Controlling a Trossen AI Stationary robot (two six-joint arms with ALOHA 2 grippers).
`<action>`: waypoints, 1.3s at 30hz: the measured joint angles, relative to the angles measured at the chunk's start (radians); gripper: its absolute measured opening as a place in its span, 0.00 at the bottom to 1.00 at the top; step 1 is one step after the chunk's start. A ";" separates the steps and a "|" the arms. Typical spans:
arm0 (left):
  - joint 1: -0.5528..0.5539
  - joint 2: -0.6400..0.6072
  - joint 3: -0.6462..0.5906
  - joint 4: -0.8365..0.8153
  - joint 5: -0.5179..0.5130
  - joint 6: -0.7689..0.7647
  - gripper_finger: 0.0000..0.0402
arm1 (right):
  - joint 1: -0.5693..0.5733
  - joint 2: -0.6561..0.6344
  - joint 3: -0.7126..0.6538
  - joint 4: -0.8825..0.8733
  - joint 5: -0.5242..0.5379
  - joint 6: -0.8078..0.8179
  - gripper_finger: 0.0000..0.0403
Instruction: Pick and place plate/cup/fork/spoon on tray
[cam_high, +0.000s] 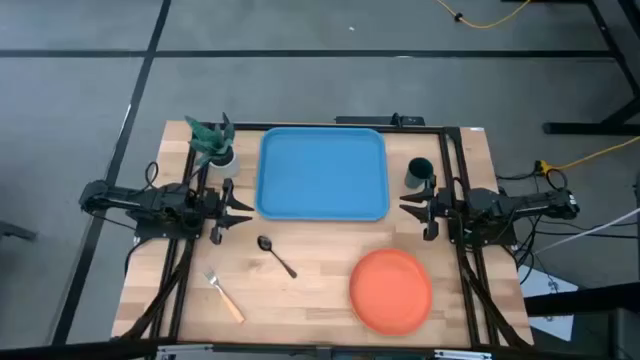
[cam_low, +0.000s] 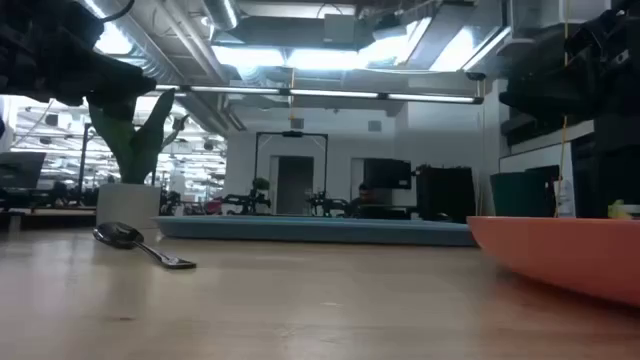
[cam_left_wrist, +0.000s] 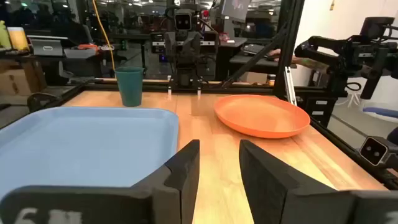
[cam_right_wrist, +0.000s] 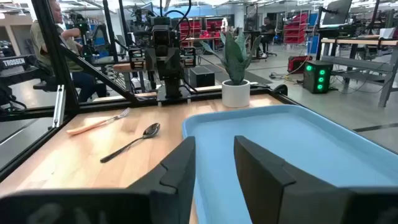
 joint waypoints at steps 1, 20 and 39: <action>0.000 0.000 0.000 0.000 0.000 0.000 0.27 | 0.000 0.000 0.000 0.000 0.000 0.000 0.29; 0.000 0.000 0.000 0.000 0.000 0.000 0.27 | 0.000 0.000 0.000 0.000 0.000 0.000 0.29; 0.000 0.000 0.000 0.000 0.000 0.026 0.27 | 0.000 0.000 0.000 0.040 0.018 0.003 0.29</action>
